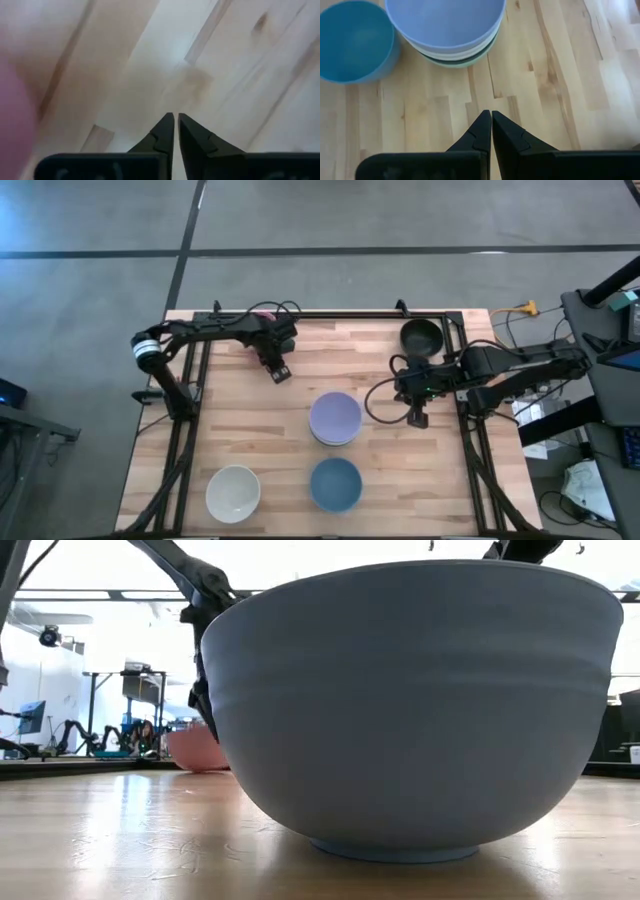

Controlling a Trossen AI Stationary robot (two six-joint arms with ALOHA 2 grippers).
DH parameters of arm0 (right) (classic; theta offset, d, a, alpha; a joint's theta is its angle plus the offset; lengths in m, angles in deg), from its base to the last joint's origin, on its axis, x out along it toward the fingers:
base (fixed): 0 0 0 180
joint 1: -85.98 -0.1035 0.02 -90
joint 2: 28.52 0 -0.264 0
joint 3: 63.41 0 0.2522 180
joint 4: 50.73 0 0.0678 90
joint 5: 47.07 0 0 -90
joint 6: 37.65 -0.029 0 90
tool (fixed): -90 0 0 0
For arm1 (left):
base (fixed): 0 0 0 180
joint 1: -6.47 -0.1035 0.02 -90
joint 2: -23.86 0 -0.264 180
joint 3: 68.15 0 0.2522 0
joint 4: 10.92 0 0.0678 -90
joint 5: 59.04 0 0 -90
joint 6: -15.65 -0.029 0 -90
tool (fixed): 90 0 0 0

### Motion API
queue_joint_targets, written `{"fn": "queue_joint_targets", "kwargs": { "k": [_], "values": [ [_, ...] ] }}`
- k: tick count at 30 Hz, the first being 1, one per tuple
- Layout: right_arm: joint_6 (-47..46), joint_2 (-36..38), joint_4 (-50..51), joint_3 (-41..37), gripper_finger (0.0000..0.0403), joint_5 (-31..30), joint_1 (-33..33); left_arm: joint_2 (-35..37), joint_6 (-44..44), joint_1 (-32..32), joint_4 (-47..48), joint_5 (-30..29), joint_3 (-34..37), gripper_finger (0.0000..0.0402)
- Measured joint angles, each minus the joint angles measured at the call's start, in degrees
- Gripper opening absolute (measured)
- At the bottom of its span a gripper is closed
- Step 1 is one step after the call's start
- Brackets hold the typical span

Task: Nest bowls inside each other
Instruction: Stack the pink bowl on top of the stacked purple bowl

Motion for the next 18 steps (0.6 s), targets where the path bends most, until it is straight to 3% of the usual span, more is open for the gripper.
{"fn": "queue_joint_targets", "kwargs": {
  "k": [6,10,13,18],
  "values": [
    [0.08,0.55,0.03,-1.0,0.0009,0.0,0.0,7.85,3.66,0.24,-0.11,-0.67,-0.98,0.0002],
    [1.42,0.47,-0.28,-1.66,0.0009,0.0,0.0,12.25,2.19,-0.05,-1.91,-8.54,-2.39,0.0015],
    [2.0,0.42,-1.58,-2.64,0.0009,0.0,0.01,13.86,-0.74,-1.06,-4.94,-10.94,-2.63,0.0044],
    [2.1,0.45,-2.61,-3.28,0.0009,0.02,0.02,10.44,0.76,-4.22,-5.75,-8.85,-2.47,0.0115]
  ]
}}
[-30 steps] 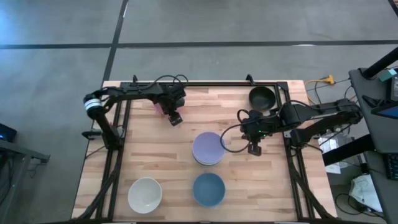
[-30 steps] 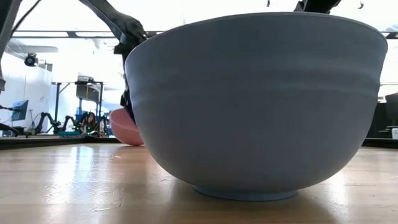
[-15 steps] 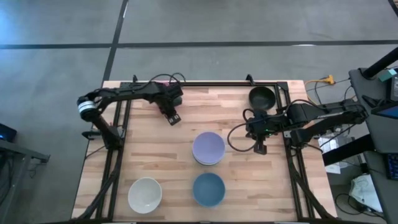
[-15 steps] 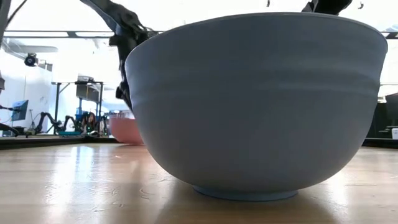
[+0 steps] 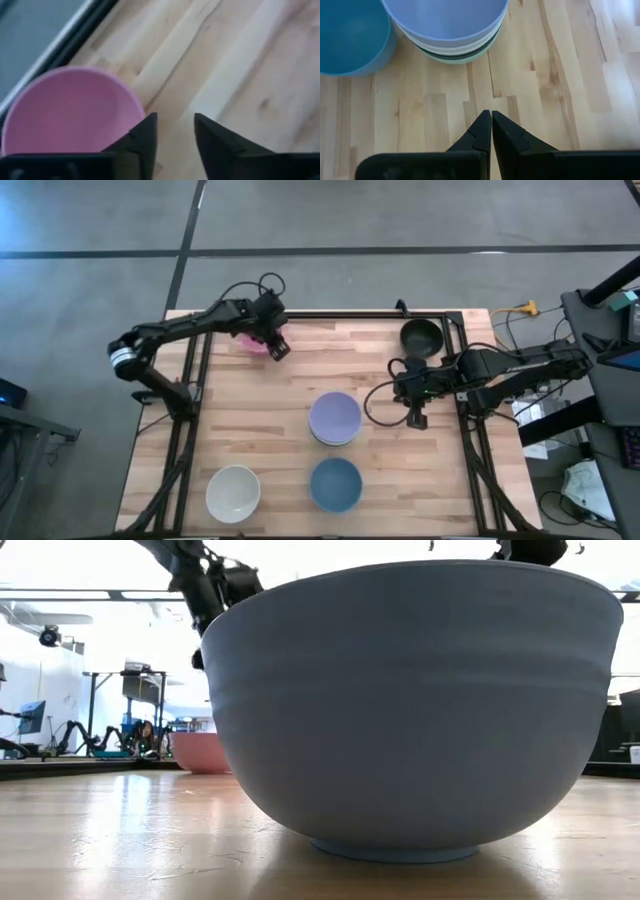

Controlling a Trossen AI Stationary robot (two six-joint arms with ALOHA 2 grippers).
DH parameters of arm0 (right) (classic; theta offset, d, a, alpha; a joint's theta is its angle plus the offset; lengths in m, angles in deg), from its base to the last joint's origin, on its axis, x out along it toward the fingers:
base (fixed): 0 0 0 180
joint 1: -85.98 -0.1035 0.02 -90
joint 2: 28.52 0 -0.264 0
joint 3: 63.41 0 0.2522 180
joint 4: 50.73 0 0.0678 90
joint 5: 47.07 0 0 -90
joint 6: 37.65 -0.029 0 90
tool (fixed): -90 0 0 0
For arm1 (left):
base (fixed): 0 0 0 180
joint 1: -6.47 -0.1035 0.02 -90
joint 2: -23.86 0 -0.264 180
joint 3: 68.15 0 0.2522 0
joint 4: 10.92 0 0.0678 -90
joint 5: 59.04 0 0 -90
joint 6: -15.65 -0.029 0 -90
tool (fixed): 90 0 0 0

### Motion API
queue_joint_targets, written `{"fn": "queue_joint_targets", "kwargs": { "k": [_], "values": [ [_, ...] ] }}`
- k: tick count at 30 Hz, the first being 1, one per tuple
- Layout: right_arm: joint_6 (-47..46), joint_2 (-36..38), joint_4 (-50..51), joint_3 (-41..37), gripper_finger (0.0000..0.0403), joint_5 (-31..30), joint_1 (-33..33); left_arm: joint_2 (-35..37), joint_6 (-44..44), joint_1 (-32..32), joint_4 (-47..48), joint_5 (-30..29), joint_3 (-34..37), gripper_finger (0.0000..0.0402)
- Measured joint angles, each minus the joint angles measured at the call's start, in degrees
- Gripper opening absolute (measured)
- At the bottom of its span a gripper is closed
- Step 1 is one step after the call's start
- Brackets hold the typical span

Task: Nest bowls inside each other
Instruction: Stack the pink bowl on top of the stacked purple bowl

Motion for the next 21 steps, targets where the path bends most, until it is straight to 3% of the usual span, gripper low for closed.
{"fn": "queue_joint_targets", "kwargs": {
  "k": [6,12,17,21],
  "values": [
    [-0.24,0.0,0.05,0.96,0.0009,0.03,0.0,-7.05,0.13,-2.7,0.26,0.22,-0.29,0.0188],
    [-0.21,0.02,0.07,1.79,0.0009,0.04,0.0,-12.72,0.47,-3.34,1.15,1.87,-0.44,0.0204],
    [-0.96,0.02,0.12,1.68,0.0009,0.09,0.0,-16.0,1.61,-4.02,2.65,-1.48,-0.42,0.0179],
    [-2.16,0.02,0.11,1.68,0.0009,0.1,0.0,-16.7,1.57,-4.22,3.33,-1.41,-0.39,0.0109]
  ]
}}
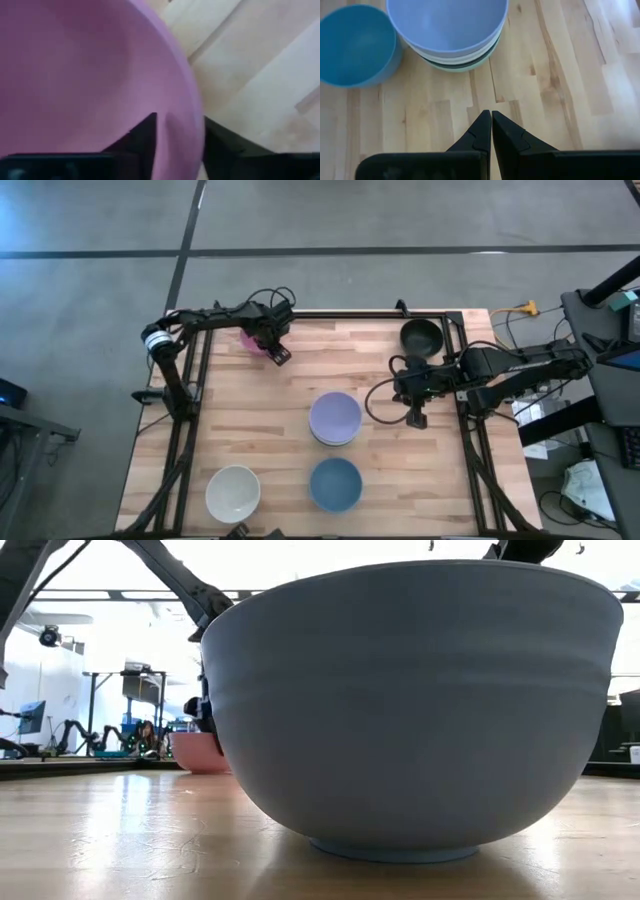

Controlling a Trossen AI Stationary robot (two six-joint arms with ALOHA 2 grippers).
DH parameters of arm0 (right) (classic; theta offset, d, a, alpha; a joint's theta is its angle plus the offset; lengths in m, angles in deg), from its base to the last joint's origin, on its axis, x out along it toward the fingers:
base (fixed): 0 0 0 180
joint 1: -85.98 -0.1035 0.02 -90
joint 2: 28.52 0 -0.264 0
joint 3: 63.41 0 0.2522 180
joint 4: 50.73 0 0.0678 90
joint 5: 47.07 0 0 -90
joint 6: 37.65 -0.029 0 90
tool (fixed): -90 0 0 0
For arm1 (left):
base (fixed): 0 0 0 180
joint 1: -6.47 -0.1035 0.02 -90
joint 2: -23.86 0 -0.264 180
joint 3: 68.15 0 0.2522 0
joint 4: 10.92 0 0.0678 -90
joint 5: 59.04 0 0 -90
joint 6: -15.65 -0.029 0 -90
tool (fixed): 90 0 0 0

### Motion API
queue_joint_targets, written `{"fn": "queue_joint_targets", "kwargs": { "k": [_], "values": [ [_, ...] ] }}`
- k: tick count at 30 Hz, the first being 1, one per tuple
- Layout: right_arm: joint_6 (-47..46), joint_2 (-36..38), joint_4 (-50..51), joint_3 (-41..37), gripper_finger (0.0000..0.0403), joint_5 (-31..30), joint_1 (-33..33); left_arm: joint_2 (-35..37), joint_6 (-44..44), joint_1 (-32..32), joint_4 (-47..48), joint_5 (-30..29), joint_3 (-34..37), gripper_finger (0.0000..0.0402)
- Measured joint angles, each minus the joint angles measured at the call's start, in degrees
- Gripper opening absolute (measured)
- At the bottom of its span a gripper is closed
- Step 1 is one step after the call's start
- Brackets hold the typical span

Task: Nest bowls inside each other
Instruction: Stack the pink bowl on top of the stacked purple bowl

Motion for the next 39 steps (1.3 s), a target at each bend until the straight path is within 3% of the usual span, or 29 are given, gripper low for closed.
{"fn": "queue_joint_targets", "kwargs": {
  "k": [3,5,11,16,22,27,32,35,39],
  "values": [
    [-0.99,0.0,0.0,-0.02,0.0009,0.0,0.0,0.58,-0.17,0.02,0.33,1.51,0.0,0.0033],
    [-1.36,0.0,0.0,-0.02,0.0009,0.01,0.0,1.51,-0.22,0.02,0.87,2.55,0.0,0.0012],
    [-1.03,0.0,-0.07,-0.04,0.0009,-0.03,0.0,6.36,-0.6,1.03,5.38,4.28,0.02,0.0002],
    [0.87,0.0,-0.28,-0.09,0.0009,-0.67,0.0,14.23,-3.14,4.02,5.99,10.28,0.09,0.0001],
    [1.96,0.02,-1.51,-0.67,0.0009,-1.63,0.35,24.86,-3.04,12.16,4.08,15.04,0.11,0.0001],
    [1.96,0.02,-1.96,-1.76,0.0009,-1.55,0.35,30.89,-3.27,22.79,-5.05,21.47,0.11,0.0],
    [1.51,0.07,-1.95,-2.91,0.0009,-1.46,0.35,32.39,-14.02,36.37,-14.26,19.68,-0.44,0.0],
    [0.29,0.87,-2.21,-3.31,0.0009,-1.45,0.35,29.5,-19.97,43.02,-11.91,14.39,-3.63,0.0],
    [-1.31,4.22,-2.54,-4.26,0.0009,-1.43,0.35,22.77,-25.16,47.17,-3.81,9.96,-12.15,0.0]
  ]
}}
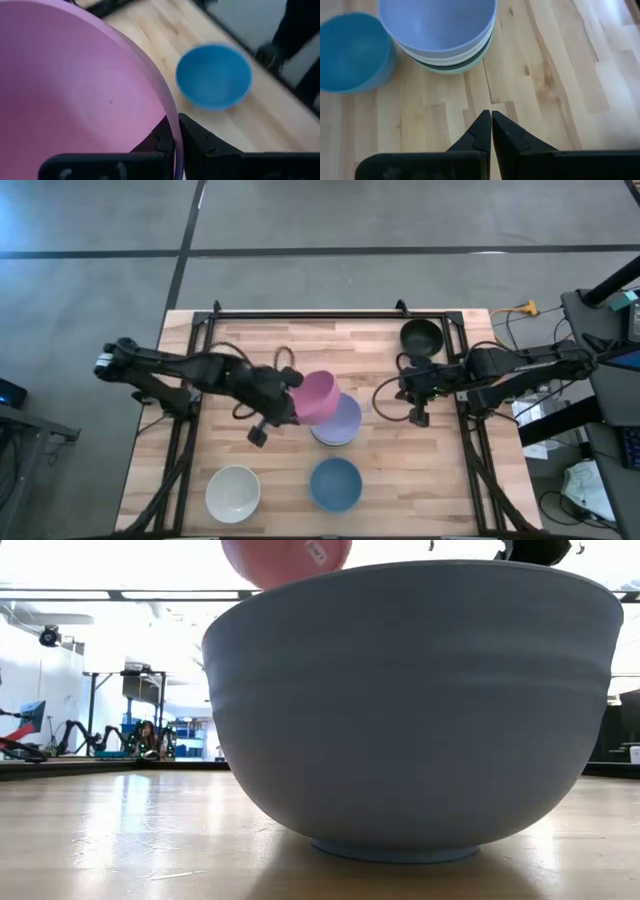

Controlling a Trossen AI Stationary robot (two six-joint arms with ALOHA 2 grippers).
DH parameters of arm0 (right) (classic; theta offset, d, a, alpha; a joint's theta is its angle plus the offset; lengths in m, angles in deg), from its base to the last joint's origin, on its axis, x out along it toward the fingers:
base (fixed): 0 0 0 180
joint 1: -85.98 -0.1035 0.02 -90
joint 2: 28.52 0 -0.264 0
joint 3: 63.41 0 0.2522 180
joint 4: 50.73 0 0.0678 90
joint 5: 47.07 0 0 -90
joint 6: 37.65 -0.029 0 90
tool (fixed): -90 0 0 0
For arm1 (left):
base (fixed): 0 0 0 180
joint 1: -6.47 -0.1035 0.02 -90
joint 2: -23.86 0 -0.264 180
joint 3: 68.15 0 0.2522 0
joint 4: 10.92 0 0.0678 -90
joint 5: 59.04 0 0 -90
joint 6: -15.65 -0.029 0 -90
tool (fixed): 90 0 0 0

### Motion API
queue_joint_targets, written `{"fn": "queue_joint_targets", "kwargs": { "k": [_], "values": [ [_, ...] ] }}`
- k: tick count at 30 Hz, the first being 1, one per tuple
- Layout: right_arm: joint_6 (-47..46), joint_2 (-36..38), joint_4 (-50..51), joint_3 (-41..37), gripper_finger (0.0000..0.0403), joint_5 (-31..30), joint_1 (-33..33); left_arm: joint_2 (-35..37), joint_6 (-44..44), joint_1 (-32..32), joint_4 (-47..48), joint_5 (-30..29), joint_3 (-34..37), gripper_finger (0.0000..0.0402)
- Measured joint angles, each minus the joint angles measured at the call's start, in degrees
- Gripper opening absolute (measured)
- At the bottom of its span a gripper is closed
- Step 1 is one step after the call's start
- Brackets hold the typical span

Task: Nest bowls inside each other
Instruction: Stack the pink bowl on top of the stacked purple bowl

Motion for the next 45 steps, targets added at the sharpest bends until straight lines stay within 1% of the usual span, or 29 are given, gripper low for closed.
{"fn": "queue_joint_targets", "kwargs": {
  "k": [5,8,14,17,20,25,28,38,45],
  "values": [
    [-1.35,6.86,-1.15,-2.69,0.0009,0.02,0.0,-11.4,-8.4,0.81,14.51,-6.08,-13.17,0.0],
    [-3.9,11.17,-1.29,-4.42,0.0009,0.05,0.0,-17.78,-12.31,0.72,19.23,-10.7,-19.96,0.0],
    [-8.77,18.73,-3.12,-7.69,0.0009,0.5,-0.02,-28.24,-15.33,0.24,24.25,-9.95,-31.68,0.0],
    [-9.19,21.26,-3.61,-8.88,0.0009,0.5,-0.02,-32.5,-18.71,0.25,28.12,-9.99,-36.34,0.0],
    [-9.21,22.97,-3.69,-10.24,0.0009,0.5,-0.02,-35.9,-18.57,0.24,30.89,-10.03,-39.96,0.0],
    [-9.85,24.34,-3.78,-12.07,0.0009,0.72,-0.04,-39.39,-18.51,0.43,36.41,-10.04,-42.17,0.0],
    [-10.09,24.31,-3.92,-12.72,0.0009,1.91,-0.05,-39.7,-18.49,0.75,38.57,-10.15,-42.11,0.0],
    [-10.09,24.24,-3.97,-13.68,0.0009,2.12,-0.07,-39.8,-18.4,2.2,37.44,-9.55,-41.42,0.0],
    [-10.09,24.28,-3.95,-13.68,0.0009,2.08,-0.07,-40.23,-18.38,2.27,34.09,-9.4,-41.08,0.0]
  ]
}}
